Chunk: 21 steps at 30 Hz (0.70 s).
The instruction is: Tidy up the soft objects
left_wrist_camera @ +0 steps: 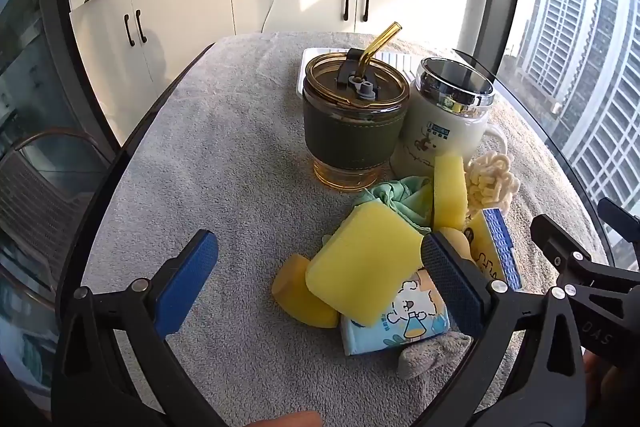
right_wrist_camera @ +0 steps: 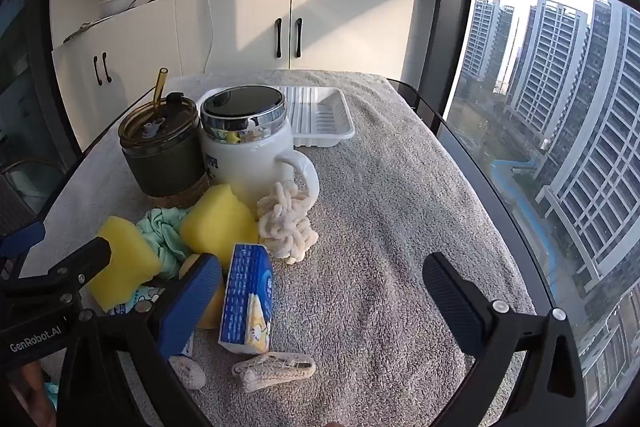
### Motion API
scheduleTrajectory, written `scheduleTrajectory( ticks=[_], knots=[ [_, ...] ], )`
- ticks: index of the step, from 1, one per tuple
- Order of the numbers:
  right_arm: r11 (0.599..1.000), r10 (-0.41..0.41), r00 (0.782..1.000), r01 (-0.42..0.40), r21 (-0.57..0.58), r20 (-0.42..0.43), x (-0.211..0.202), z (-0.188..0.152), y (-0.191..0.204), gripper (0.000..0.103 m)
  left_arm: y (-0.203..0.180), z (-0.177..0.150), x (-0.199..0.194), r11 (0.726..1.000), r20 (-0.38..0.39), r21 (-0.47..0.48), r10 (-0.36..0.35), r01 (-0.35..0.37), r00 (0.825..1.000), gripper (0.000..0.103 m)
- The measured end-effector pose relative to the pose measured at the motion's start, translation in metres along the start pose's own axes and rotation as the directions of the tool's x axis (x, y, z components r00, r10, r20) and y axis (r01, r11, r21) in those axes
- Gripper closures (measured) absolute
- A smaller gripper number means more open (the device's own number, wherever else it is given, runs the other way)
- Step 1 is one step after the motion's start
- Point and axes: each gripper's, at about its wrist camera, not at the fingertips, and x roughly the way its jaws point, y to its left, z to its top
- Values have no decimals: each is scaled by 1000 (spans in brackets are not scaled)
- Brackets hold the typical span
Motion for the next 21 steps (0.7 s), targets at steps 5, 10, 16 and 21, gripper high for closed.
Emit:
scheduleTrajectory(
  ticks=[5,10,16,21],
  knots=[
    [1000,-1,1000,1,0,1,0,0,0,0,-1,1,4,1000,-12,0,16,-16,1000,0],
    [1000,0,1000,0,0,1,1,0,-1,0,0,2,-1,1000,7,3,-1,1,1000,0],
    [1000,-1,1000,1,1,0,1,0,-1,0,-2,0,1,1000,4,1,-7,7,1000,0],
    [1000,0,1000,0,0,0,1,0,-1,0,-2,0,0,1000,5,1,-8,8,1000,0]
  ],
)
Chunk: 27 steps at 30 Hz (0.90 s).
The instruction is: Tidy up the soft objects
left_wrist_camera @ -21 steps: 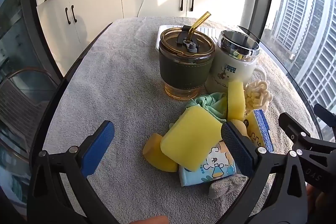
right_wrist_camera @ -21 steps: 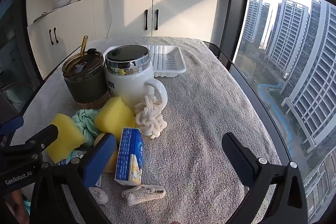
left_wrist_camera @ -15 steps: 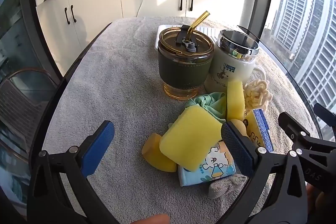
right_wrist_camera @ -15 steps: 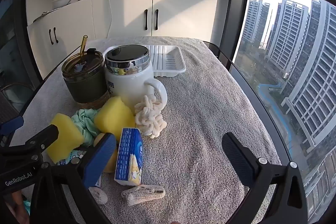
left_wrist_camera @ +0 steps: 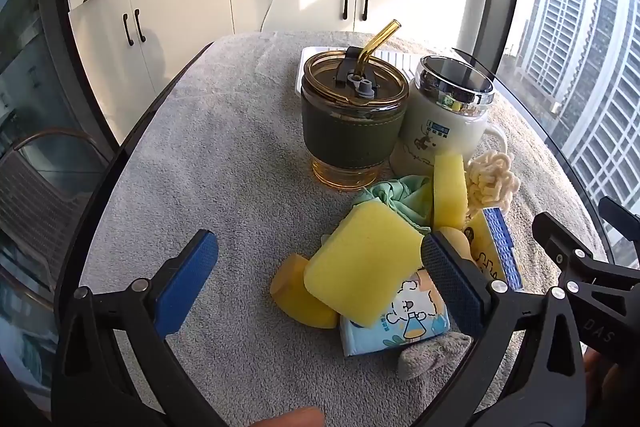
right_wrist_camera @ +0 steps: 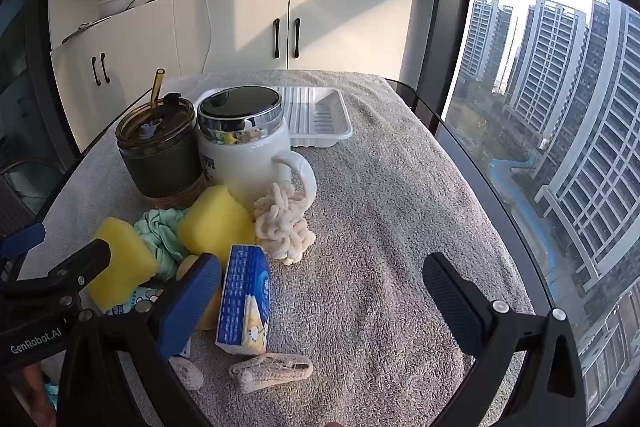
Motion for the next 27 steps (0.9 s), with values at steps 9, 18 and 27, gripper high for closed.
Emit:
scheduleTrajectory(
  ticks=[9,18,27],
  knots=[
    [1000,-1,1000,1,-1,-2,0,1,0,0,0,0,0,1000,0,0,-1,1,1000,0],
    [1000,-1,1000,1,-2,-2,0,1,0,0,0,0,0,1000,-1,0,-1,1,1000,0],
    [1000,-1,1000,1,-2,-3,0,0,0,0,0,0,0,1000,-1,0,-1,1,1000,0]
  ],
)
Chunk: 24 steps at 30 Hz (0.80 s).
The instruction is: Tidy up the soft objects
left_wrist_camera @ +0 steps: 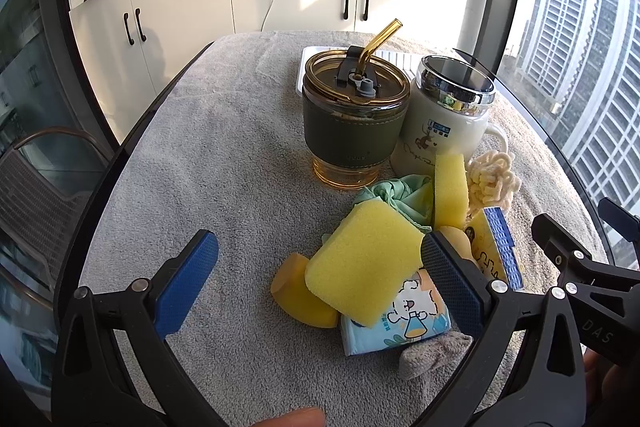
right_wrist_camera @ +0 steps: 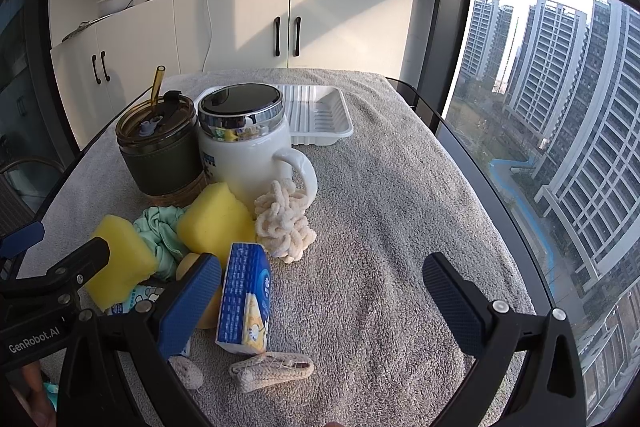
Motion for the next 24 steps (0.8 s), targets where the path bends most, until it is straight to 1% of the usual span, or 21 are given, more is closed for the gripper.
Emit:
scheduleTrajectory(
  ticks=[24],
  knots=[
    [1000,0,1000,0,0,1,2,-1,-1,0,1,-1,0,1000,-1,-1,-2,2,1000,0]
  ],
)
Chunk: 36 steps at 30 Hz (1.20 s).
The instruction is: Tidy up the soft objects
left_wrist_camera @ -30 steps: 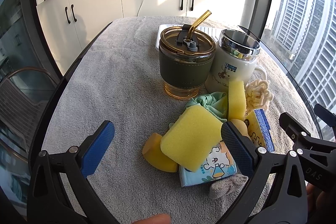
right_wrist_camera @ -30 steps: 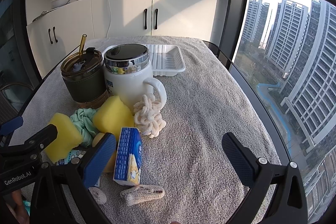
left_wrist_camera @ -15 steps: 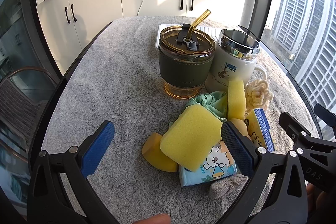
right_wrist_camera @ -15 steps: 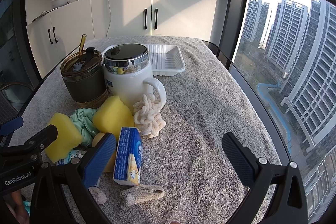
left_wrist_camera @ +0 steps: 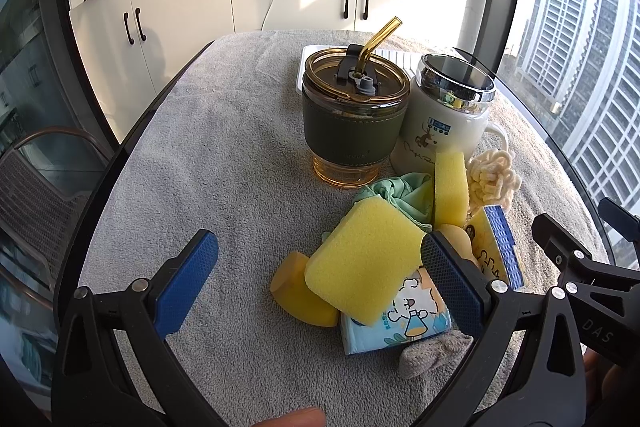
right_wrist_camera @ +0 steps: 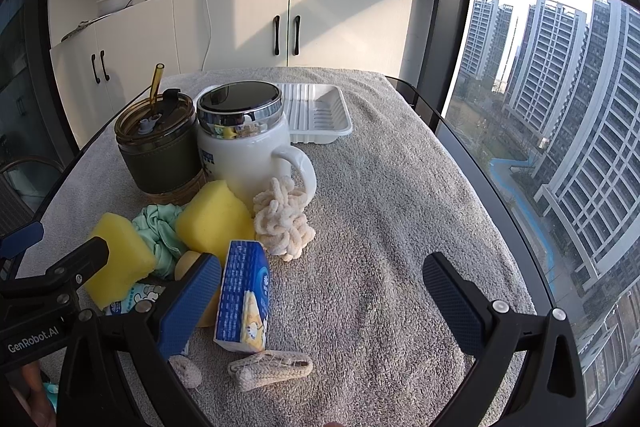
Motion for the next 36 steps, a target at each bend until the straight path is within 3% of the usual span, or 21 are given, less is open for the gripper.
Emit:
scheduleTrajectory(
  ticks=[27,32,36],
  knots=[
    [1000,-1,1000,1,2,-1,0,0,0,0,2,-4,1,1000,1,2,-3,3,1000,0],
    [1000,3,1000,-3,-8,16,0,-10,-12,0,9,-17,2,998,9,53,-46,46,999,0],
    [999,44,998,-44,-10,37,-6,-21,-23,0,30,-38,9,992,-36,71,-98,100,995,0]
  ],
)
